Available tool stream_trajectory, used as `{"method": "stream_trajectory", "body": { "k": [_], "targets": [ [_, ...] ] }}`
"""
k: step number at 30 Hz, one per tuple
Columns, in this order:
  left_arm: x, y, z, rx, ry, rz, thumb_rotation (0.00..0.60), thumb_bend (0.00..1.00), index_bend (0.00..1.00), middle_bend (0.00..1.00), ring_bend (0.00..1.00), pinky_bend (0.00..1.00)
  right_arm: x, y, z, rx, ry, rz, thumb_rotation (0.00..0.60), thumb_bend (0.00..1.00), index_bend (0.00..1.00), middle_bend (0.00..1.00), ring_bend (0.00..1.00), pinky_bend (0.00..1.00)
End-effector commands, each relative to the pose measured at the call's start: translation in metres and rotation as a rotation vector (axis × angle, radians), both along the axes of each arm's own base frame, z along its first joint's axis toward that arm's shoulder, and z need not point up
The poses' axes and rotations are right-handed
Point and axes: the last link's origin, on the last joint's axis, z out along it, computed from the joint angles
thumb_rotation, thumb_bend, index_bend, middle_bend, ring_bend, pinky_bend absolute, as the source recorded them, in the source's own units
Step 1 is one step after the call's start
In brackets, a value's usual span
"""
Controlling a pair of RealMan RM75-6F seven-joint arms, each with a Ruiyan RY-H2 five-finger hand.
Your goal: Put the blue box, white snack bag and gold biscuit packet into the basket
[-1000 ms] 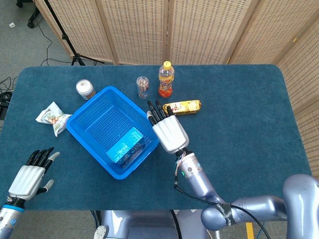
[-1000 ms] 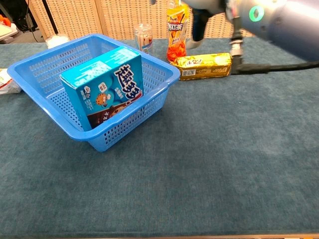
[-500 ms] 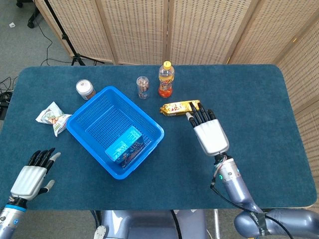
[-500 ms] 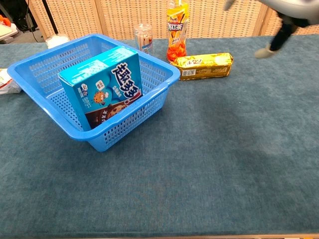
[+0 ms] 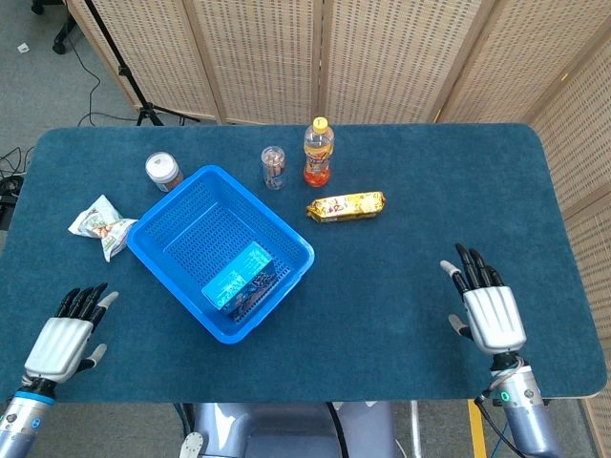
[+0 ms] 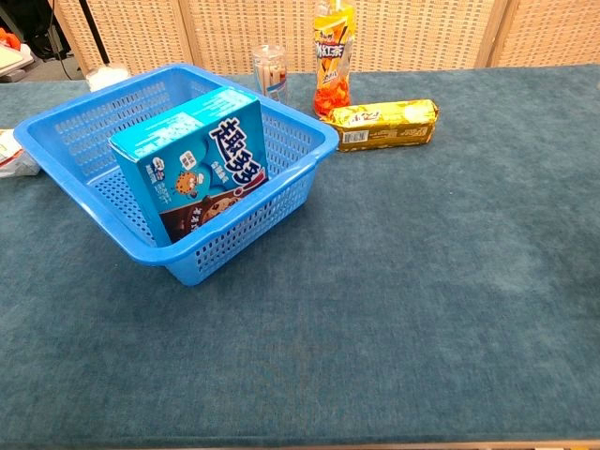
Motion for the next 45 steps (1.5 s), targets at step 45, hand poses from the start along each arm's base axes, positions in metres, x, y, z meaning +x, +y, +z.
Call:
{"method": "stream_trajectory", "body": {
  "k": [45],
  "targets": [
    [-0.014, 0.172, 0.052, -0.048, 0.239, 0.071, 0.600, 0.28, 0.00, 0.00, 0.00, 0.02, -0.063, 0.038, 0.025, -0.081, -0.050, -0.120, 0.600, 0.18, 0.18, 0.00, 0.00, 0.22]
  ]
}}
